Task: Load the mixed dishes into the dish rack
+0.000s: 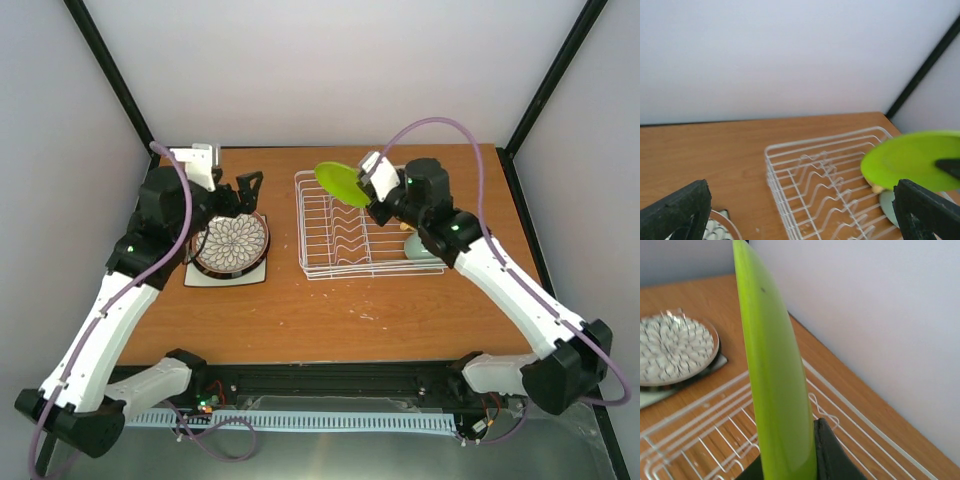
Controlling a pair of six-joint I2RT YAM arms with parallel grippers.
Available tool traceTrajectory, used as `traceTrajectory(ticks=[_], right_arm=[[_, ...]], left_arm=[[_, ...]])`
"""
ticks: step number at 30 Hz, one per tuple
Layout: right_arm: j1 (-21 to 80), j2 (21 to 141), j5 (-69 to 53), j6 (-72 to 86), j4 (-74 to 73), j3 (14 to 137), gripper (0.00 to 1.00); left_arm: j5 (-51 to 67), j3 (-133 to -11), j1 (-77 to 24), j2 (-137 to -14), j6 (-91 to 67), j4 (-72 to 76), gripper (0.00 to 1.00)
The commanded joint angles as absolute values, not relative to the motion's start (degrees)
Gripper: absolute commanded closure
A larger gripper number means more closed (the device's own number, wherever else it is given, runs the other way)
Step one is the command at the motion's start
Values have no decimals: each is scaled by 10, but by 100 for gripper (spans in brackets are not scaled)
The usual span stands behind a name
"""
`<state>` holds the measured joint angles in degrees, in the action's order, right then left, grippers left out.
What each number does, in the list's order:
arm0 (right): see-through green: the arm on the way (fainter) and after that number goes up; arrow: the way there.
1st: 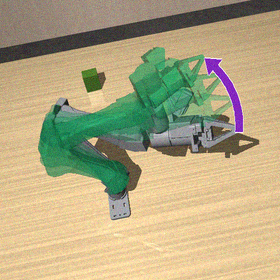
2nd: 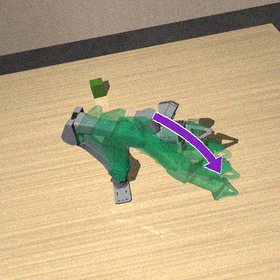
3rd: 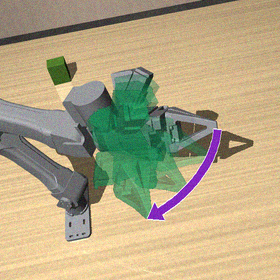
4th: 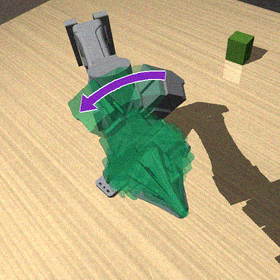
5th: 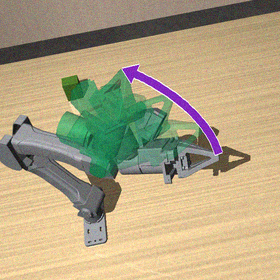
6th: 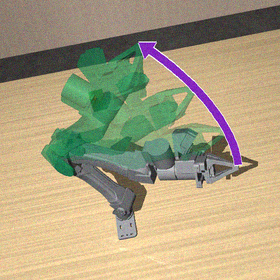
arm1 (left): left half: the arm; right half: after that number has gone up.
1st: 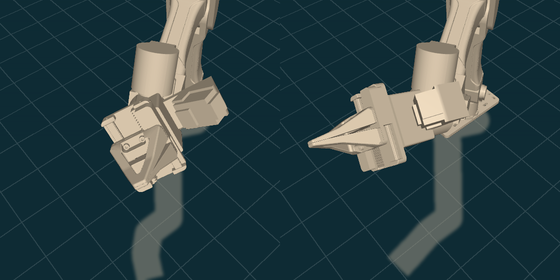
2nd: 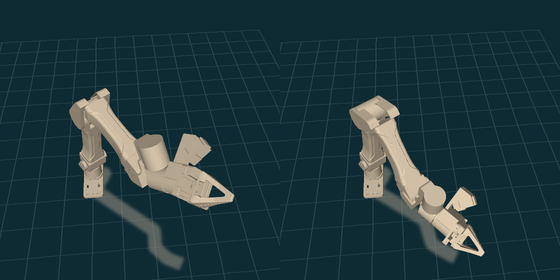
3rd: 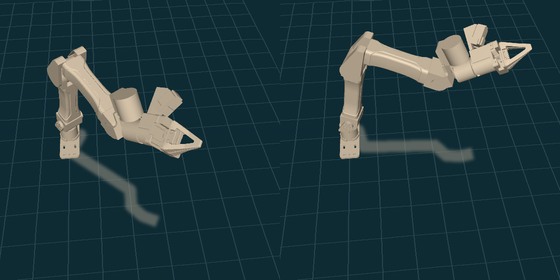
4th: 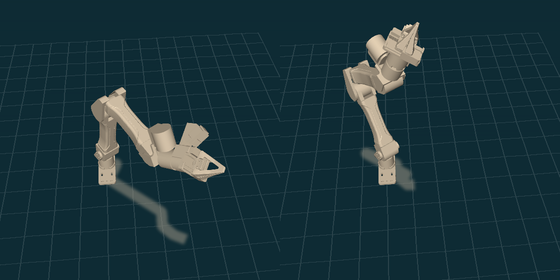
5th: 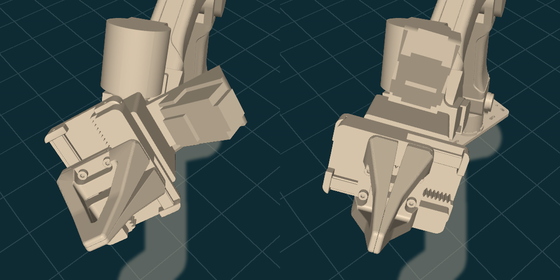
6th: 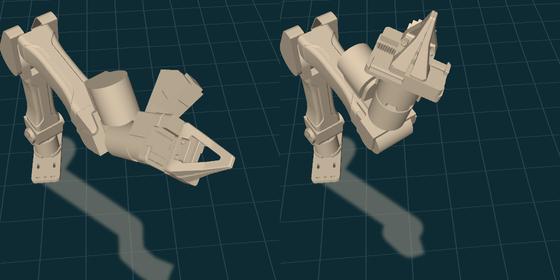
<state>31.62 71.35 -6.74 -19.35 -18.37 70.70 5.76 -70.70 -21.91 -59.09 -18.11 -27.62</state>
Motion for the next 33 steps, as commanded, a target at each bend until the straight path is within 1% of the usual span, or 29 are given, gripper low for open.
traceTrajectory(ticks=[1,5,8,11,20,23,33], right_arm=[[319,744,-63,-336,-98,676,97],[311,792,-79,-427,-63,678,97],[279,820,-119,-425,-27,688,97],[257,851,-140,-460,-10,700,97],[206,942,-265,-518,-8,753,97],[194,974,-308,-547,-33,782,97],[153,1058,-361,-586,-71,860,97]], left_arm=[[-34,-680,-214,-578,-131,-266,0],[-22,-650,-200,-580,-127,-263,0],[11,-631,-173,-584,-129,-254,0],[38,-618,-143,-591,-124,-246,0],[51,-608,-119,-629,-112,-231,0],[50,-610,-118,-640,-110,-229,0],[44,-607,-109,-665,-111,-225,0]])
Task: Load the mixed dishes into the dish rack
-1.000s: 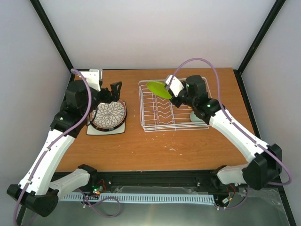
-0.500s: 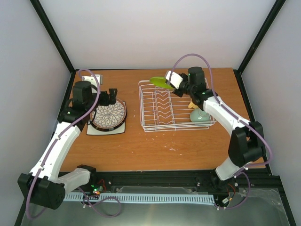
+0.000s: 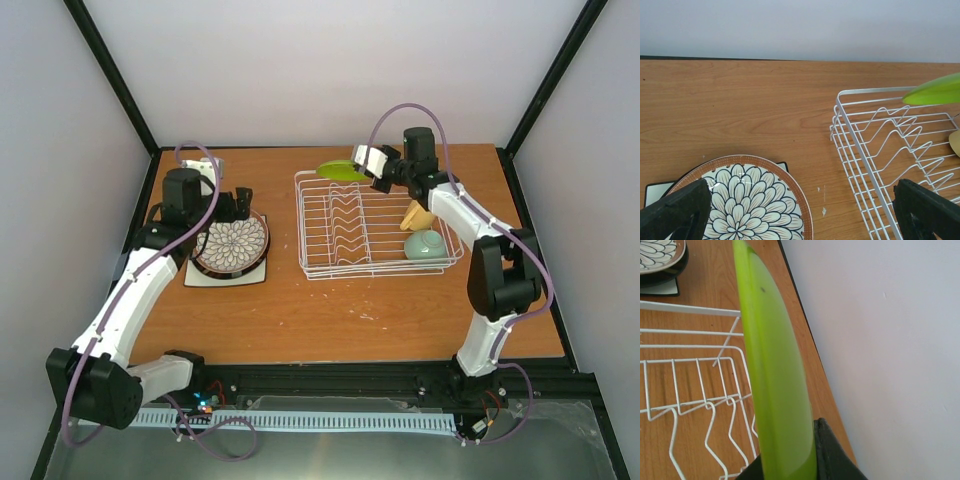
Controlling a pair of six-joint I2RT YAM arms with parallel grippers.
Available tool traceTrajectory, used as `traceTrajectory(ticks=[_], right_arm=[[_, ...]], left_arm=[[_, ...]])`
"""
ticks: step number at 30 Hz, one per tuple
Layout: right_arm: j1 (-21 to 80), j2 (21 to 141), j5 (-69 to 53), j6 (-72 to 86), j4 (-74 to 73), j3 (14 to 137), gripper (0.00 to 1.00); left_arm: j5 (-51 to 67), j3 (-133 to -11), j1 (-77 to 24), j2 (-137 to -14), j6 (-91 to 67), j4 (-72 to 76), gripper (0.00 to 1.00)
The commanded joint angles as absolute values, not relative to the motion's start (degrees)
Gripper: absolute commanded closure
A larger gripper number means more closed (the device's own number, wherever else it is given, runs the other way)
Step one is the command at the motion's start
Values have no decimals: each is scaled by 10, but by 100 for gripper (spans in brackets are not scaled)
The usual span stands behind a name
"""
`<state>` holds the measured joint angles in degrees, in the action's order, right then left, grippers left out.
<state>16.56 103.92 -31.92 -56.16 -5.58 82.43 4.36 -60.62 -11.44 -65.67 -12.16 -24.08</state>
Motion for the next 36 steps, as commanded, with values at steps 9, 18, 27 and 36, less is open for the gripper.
traceTrajectory(ticks=[9,18,27,36], right_arm=[[141,1103,-404,-581,-112,899,97],[141,1151,-405,-602,-143,932,97],[141,1200,-399,-627,-177,989,97],[141,1237,-411,-631,-218,1024,97]], left_arm=[[45,-608,-107,-680,-114,-220,0],[33,-600,-106,-676,-105,-217,0],[33,-594,-98,-691,-94,-209,0],[35,-594,-92,-703,-89,-204,0]])
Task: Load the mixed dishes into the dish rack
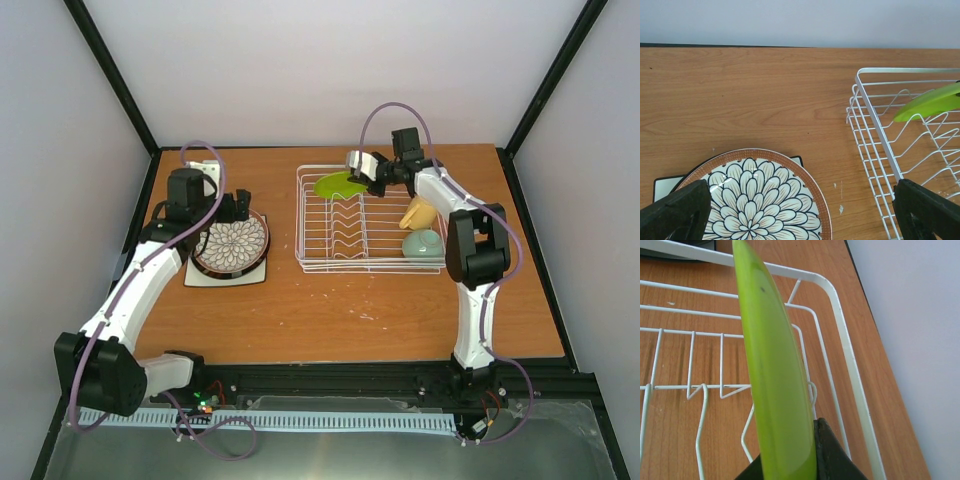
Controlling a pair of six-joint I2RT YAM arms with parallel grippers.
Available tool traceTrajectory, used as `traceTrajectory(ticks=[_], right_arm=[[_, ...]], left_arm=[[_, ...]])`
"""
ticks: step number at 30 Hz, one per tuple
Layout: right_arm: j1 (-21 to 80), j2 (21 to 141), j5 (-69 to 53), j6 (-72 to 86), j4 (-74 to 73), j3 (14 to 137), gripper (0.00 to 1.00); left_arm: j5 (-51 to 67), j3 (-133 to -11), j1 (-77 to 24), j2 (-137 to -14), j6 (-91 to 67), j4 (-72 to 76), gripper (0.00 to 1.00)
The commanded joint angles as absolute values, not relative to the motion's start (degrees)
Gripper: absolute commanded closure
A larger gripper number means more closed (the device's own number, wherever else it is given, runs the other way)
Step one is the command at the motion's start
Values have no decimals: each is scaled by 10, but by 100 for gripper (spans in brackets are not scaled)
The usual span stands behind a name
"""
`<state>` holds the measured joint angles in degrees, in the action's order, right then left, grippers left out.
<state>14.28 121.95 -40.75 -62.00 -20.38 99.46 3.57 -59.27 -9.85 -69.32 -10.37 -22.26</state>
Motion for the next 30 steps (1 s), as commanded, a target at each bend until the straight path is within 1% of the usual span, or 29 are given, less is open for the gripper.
traceTrajectory(ticks=[1,4,6,9,11,13,15,22,26,30], right_arm=[[141,1237,-409,-627,-226,1025,97],[141,1234,-398,-617,-233,1009,97],[141,1229,-389,-604,-228,993,95],[141,1224,-379,-586,-220,978,85],[141,1223,-379,-578,-220,977,74],[141,1224,-382,-574,-221,978,72],[141,1225,-382,-570,-221,982,67],[141,1205,-385,-525,-173,972,58],[141,1168,-407,-489,-117,949,51],[141,1135,-418,-455,-66,943,50]], left_arm=[[37,-593,-92,-704,-90,-203,0],[46,-590,-92,-710,-95,-197,0],[52,-590,-92,-714,-99,-196,0],[57,-591,-92,-716,-101,-196,0],[56,-592,-92,-715,-101,-198,0],[54,-593,-92,-714,-102,-201,0],[54,-592,-93,-712,-102,-203,0],[52,-596,-86,-717,-134,-221,0],[134,-579,-22,-725,-175,-233,0],[234,-540,73,-714,-203,-224,0]])
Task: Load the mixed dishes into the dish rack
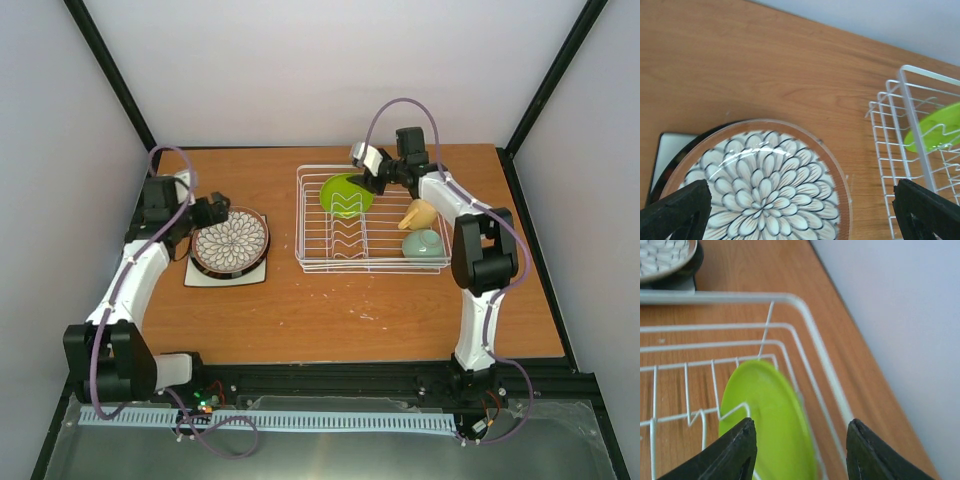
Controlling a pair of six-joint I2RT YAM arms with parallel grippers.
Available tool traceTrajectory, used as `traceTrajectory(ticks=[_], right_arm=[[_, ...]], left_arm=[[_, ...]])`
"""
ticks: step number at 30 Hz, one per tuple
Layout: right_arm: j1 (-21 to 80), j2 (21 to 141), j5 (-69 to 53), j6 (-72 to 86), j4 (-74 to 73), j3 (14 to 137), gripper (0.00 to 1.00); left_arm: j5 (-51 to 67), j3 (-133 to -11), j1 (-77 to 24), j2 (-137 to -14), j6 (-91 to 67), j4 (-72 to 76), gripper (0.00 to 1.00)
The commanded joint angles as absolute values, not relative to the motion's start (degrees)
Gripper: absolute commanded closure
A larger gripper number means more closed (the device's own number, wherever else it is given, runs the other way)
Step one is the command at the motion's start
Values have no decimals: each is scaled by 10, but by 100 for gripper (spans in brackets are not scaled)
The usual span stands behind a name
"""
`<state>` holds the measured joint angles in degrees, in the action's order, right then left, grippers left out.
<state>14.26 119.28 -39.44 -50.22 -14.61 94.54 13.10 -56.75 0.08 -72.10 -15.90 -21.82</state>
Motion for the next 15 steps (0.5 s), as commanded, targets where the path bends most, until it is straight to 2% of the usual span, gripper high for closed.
traceTrajectory(ticks=[1,5,9,12,15], right_arm=[[141,1127,-418,-447,-54,943,50],[141,1082,-412,-384,17,939,49],[141,1017,-401,-277,66,933,51],[141,962,-398,-148,50,923,59],[141,903,-374,-5,22,886,72]], left_arm=[[260,-532,97,-713,-206,-224,0],[349,-509,186,-731,-204,-235,0],[381,-502,212,-780,-185,-248,0],[391,-502,214,-812,-181,-245,0],[389,-508,215,-838,-181,-243,2]])
